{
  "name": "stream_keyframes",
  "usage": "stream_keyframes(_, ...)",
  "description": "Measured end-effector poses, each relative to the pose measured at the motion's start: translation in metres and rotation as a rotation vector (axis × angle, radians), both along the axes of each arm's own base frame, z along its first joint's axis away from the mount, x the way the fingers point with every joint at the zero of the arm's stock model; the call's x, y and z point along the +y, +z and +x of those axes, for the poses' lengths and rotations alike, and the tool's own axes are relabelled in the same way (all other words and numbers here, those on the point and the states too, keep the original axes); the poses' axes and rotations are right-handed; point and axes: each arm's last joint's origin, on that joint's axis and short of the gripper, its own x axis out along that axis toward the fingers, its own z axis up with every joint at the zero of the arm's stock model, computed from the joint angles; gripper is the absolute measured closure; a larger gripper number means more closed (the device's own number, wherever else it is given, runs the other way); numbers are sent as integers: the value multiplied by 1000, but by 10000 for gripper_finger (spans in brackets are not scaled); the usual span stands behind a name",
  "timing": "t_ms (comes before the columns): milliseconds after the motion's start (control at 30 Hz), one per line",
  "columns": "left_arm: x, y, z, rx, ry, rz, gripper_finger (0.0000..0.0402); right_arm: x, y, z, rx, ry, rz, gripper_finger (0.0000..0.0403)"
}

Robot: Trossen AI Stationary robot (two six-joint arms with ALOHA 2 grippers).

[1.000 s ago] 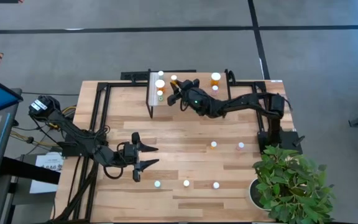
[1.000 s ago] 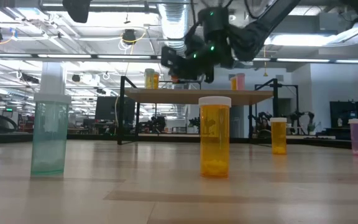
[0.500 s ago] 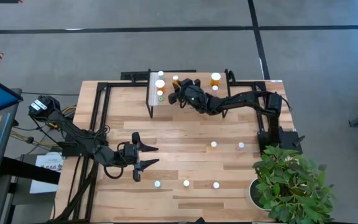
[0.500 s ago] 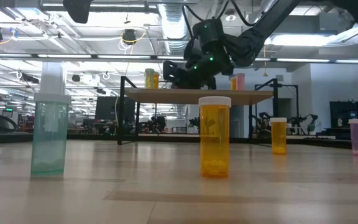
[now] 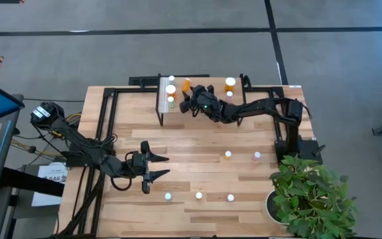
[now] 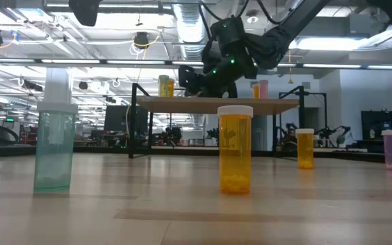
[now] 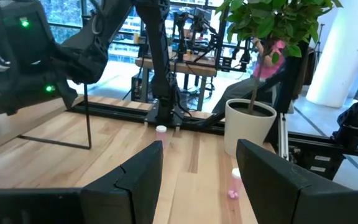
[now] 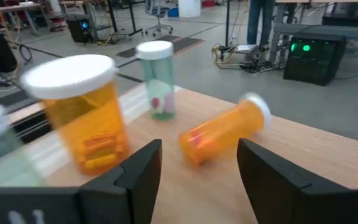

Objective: Pick and place medicine bottles onto shelf by color
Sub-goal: Put the bottom left small orange pill bottle on the shelf

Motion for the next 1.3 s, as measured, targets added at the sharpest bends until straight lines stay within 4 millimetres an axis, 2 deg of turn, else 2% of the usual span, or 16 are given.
stream_keyframes(200, 0, 0, 0, 2, 0, -5, 210, 11, 5, 1, 28, 27, -1, 168)
stream_keyframes(633, -1, -1, 0, 7, -26, -19, 210, 20, 4, 1, 77, 51, 2, 168)
stream_keyframes(833, -1, -1, 0, 11, -27, -26, 210, 31, 43, -9, 67, 62, -93, 168)
stream_keyframes(967, -1, -1, 0, 10, -26, -33, 210, 33, 79, -28, 52, 84, -126, 168)
stream_keyframes(1033, -1, -1, 0, 9, -26, -35, 210, 24, 95, -39, 49, 104, -85, 168)
stream_keyframes(1133, -1, -1, 0, 5, -26, -38, 210, -1, 114, -53, 70, 158, 48, 168)
stream_keyframes(1233, -1, 0, 0, -1, -26, -40, 210, -21, 130, -56, 138, 268, 140, 168)
stream_keyframes(1300, -1, 0, 0, -2, -26, -41, 210, -28, 137, -50, 205, 332, 165, 168)
